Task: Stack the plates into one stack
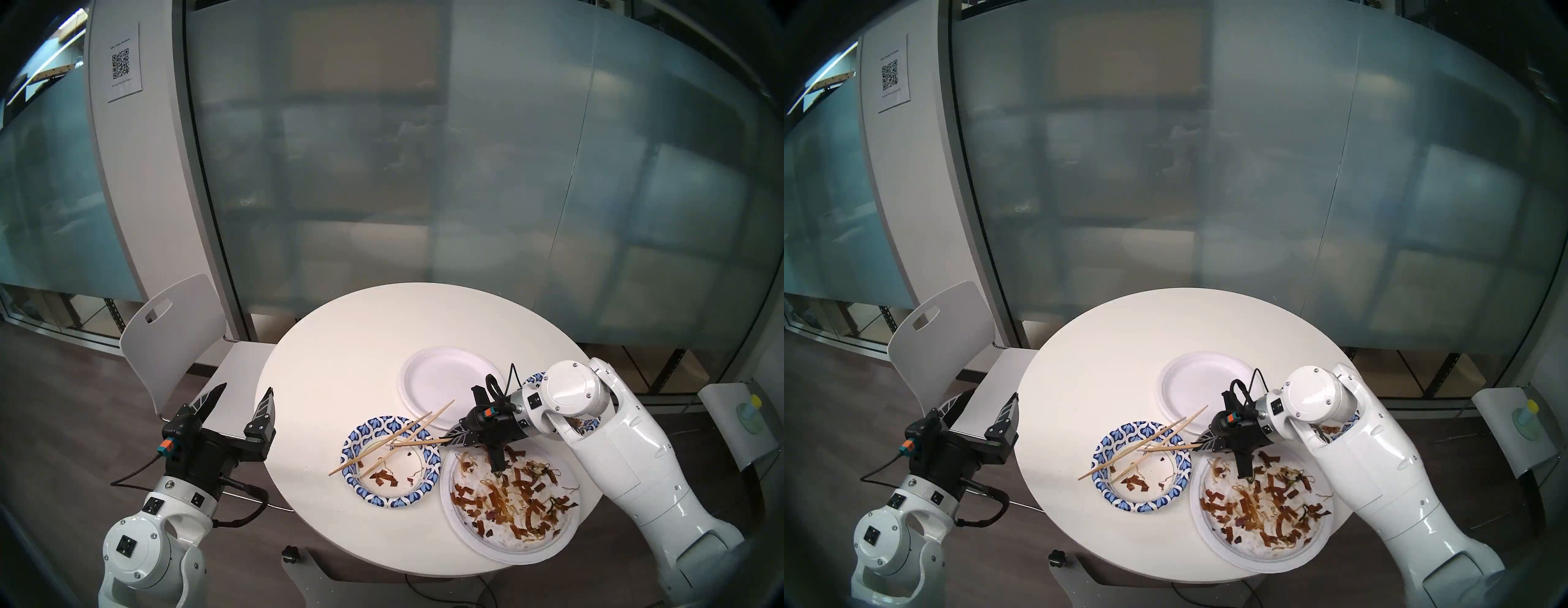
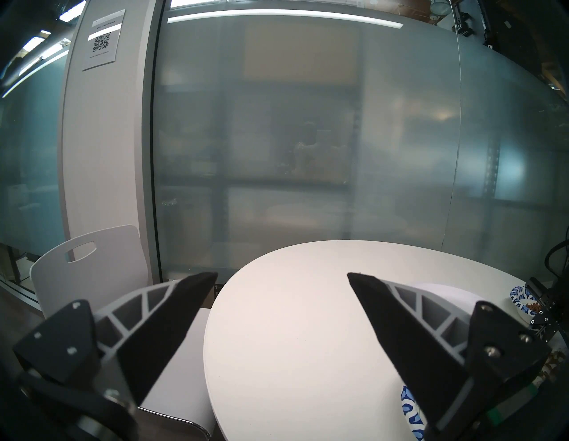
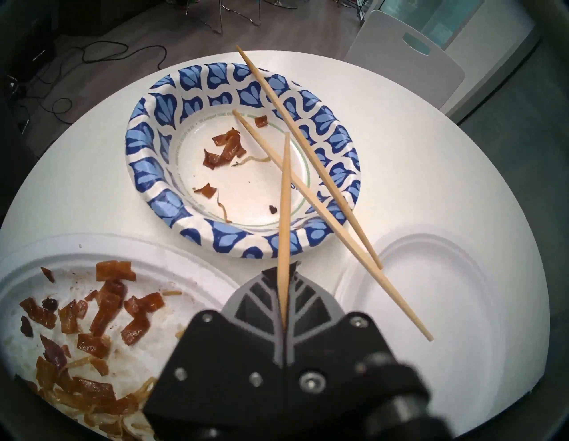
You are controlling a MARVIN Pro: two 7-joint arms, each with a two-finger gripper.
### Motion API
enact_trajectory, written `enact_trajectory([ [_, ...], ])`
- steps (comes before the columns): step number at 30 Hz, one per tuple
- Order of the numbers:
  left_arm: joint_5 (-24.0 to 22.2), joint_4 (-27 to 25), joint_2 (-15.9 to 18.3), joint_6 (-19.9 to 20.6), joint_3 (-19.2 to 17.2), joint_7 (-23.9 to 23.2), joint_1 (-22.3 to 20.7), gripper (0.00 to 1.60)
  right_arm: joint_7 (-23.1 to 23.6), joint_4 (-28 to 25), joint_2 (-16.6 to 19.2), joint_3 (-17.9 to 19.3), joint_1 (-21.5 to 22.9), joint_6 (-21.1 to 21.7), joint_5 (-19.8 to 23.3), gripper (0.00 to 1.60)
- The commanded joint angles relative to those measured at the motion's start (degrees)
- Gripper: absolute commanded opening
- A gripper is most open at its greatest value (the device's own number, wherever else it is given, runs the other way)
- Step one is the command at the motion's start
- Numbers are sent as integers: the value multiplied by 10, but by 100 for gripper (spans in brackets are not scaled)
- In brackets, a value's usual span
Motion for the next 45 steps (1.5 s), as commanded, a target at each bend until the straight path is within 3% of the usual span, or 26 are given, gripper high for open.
enact_trajectory([
  [1, 1, -11, 1, -2, 1, -1, 0, 160, 30, 4, -27, -28, 67, -8, -4, 0],
  [21, 1, -12, 1, -1, 1, -1, 0, 160, 75, -42, -18, -63, 83, -22, -56, 0],
  [45, 1, -12, 1, -1, 1, -1, 0, 160, 87, -17, -51, -94, 102, -30, -85, 0],
])
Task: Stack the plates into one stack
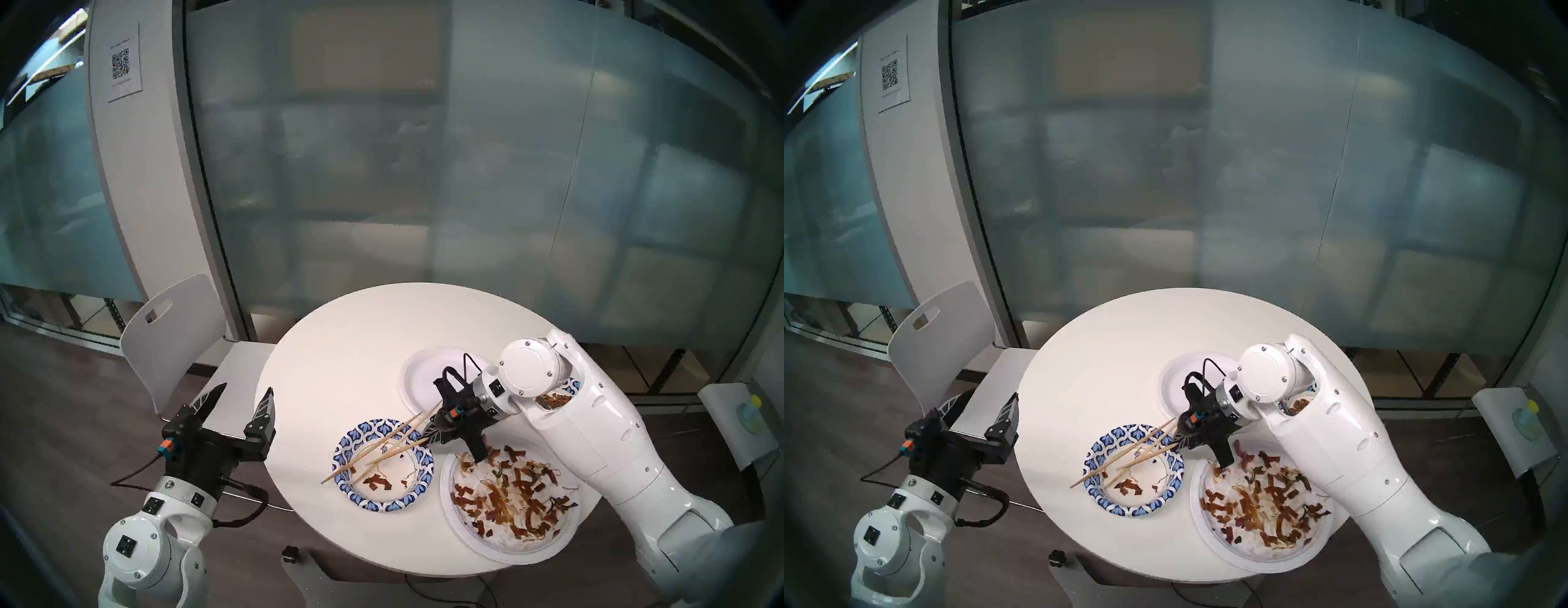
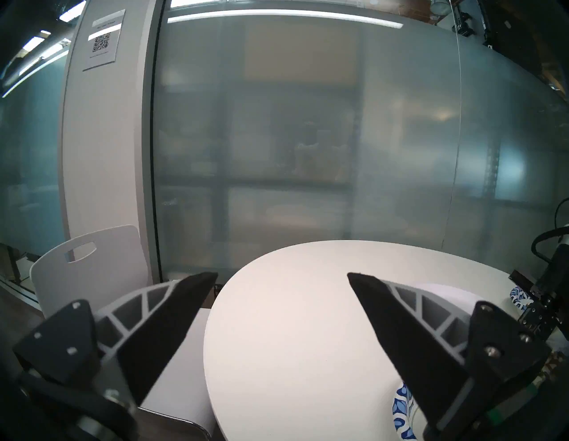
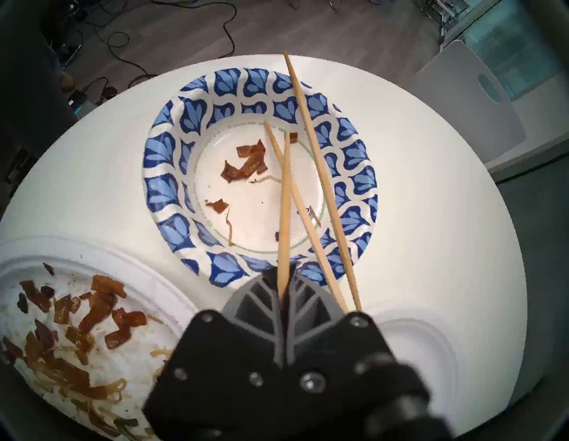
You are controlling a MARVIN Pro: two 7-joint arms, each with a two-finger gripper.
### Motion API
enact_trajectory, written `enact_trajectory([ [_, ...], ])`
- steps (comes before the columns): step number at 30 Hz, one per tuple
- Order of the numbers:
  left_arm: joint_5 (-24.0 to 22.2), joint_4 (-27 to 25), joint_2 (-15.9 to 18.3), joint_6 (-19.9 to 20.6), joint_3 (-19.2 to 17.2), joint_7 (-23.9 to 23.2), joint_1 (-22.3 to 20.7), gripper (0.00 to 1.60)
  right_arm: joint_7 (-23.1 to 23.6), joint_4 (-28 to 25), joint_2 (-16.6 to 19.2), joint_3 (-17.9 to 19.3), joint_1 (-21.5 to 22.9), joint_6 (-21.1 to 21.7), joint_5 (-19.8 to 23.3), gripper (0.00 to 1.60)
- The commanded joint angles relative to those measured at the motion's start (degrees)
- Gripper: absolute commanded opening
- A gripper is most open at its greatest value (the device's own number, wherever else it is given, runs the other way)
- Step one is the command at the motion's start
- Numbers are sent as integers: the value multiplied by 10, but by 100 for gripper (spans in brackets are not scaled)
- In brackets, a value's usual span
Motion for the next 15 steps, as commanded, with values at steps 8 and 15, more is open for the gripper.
enact_trajectory([
  [8, 1, -12, 1, -1, 1, -1, 0, 160, 5, 9, -17, -15, 20, -3, -5, 0],
  [15, 1, -12, 1, -1, 1, -1, 0, 160, 5, 17, -25, -23, 25, -7, -11, 0],
])
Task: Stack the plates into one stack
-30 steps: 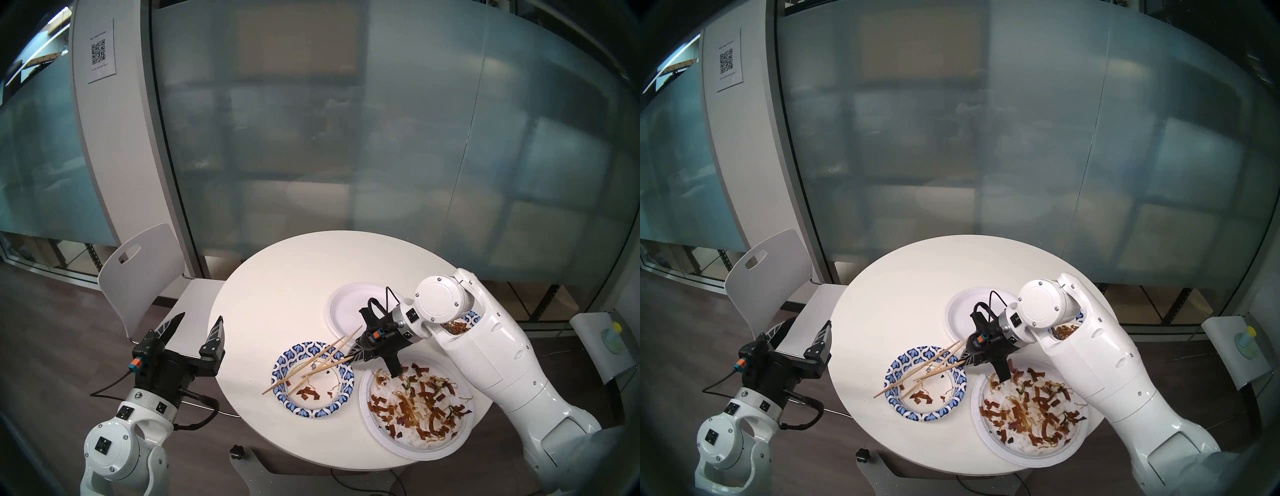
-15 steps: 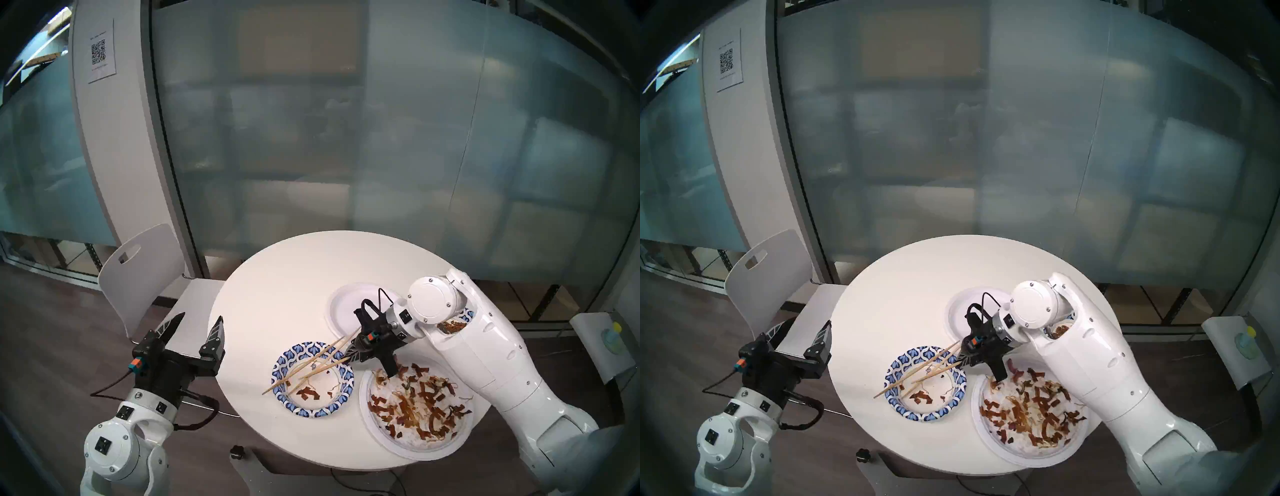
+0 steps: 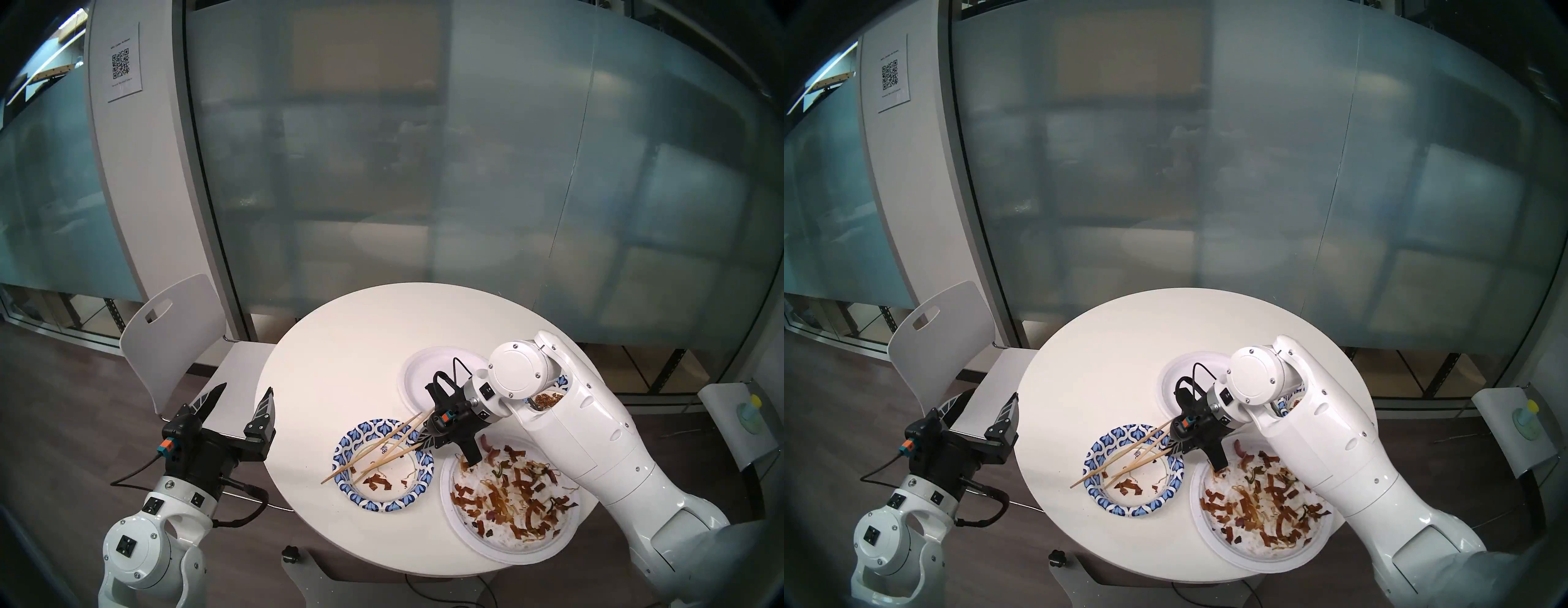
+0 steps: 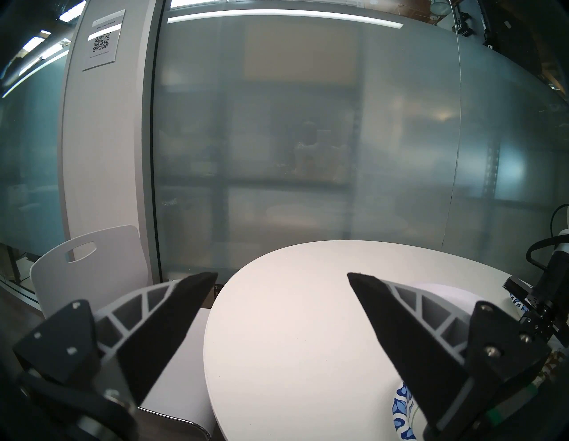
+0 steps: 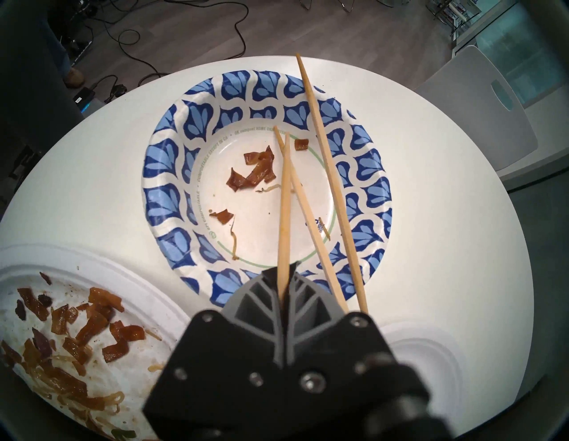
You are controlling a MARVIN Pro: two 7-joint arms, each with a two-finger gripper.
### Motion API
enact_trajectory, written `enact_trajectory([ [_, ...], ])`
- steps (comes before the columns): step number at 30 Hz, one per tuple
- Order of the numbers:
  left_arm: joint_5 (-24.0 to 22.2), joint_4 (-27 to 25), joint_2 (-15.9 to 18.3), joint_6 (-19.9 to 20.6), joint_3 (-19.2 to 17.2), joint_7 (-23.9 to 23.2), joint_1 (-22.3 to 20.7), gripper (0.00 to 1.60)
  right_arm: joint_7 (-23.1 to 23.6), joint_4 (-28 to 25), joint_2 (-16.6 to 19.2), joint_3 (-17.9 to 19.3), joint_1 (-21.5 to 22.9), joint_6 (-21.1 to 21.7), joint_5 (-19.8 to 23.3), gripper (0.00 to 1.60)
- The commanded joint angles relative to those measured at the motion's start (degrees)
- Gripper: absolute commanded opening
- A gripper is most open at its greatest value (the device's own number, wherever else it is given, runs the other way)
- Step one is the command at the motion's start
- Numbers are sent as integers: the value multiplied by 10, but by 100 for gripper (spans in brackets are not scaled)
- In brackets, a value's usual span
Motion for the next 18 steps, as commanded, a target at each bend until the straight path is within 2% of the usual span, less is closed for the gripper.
enact_trajectory([
  [1, 1, -12, 1, -1, 1, -1, 0, 160, -3, 4, -14, -4, 16, -1, -3, 0],
  [14, 1, -12, 1, -1, 1, -1, 0, 160, -3, 19, -27, -19, 26, -7, -14, 0],
  [16, 1, -12, 1, -1, 1, -1, 0, 160, -2, 20, -30, -20, 27, -7, -13, 16],
  [18, 1, -12, 1, -1, 1, -1, 0, 160, -3, 20, -31, -20, 27, -8, -12, 24],
])
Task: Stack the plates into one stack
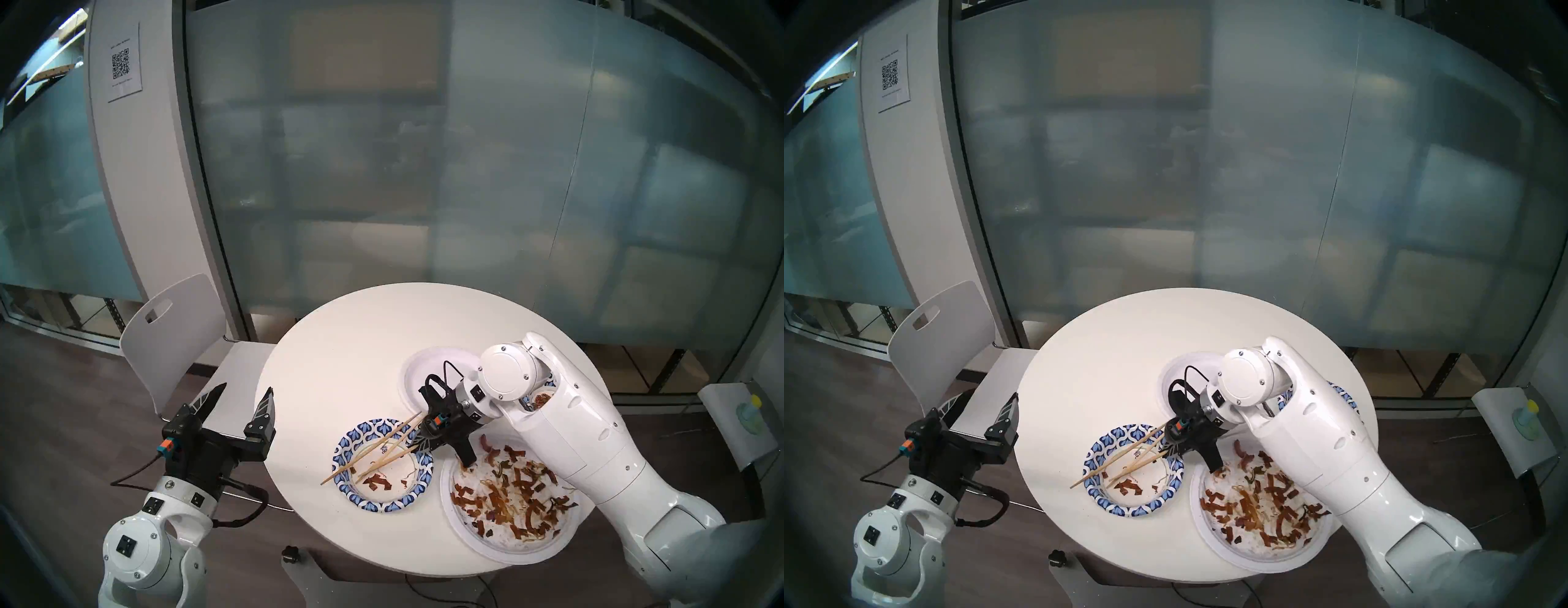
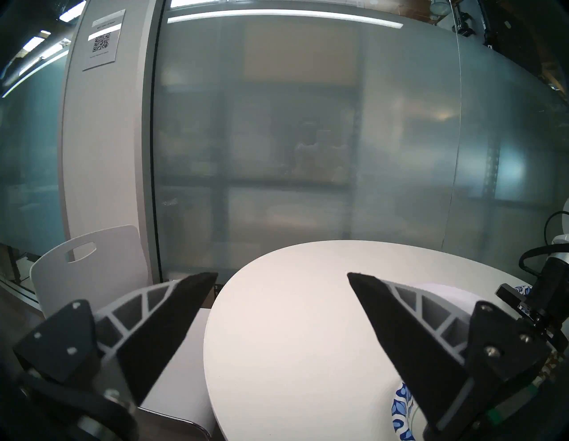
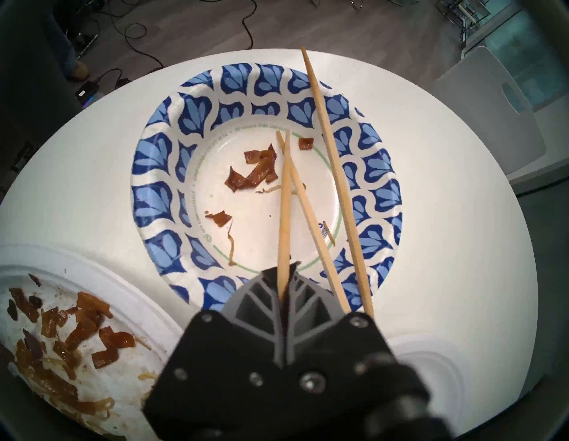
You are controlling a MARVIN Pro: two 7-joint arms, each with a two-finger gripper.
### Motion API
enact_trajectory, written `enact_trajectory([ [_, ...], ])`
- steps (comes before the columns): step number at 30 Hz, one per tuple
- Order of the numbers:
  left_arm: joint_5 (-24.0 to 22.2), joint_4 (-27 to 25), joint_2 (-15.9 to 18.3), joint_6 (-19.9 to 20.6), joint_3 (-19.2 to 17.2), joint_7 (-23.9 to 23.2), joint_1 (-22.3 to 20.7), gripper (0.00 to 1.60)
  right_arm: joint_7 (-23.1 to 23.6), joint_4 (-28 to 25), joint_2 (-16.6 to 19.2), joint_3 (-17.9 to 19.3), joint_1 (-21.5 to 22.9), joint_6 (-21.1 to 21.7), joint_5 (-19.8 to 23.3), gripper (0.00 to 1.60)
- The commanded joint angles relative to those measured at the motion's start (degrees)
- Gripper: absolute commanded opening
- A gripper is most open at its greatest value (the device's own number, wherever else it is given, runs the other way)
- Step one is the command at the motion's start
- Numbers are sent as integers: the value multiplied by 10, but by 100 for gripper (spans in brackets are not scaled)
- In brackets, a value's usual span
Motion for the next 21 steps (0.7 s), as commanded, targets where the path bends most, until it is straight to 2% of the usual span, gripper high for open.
enact_trajectory([
  [1, 1, -12, 1, -1, 1, -1, 0, 160, -2, -2, -15, 2, 13, 0, 6, 26],
  [6, 1, -12, 1, -1, 1, -1, 0, 160, -4, -5, -16, 4, 11, 2, 8, 59],
  [10, 1, -12, 1, -1, 1, -1, 0, 160, -3, -8, -17, 7, 10, 3, 12, 67],
  [17, 1, -12, 1, -1, 1, -1, 0, 160, 6, -12, -17, 6, 10, 5, 16, 66],
  [20, 1, -12, 1, -1, 1, -1, 0, 160, 6, -15, -16, 4, 9, 5, 15, 35],
  [21, 1, -12, 1, -1, 1, -1, 0, 160, 7, -16, -16, 3, 9, 4, 14, 35],
])
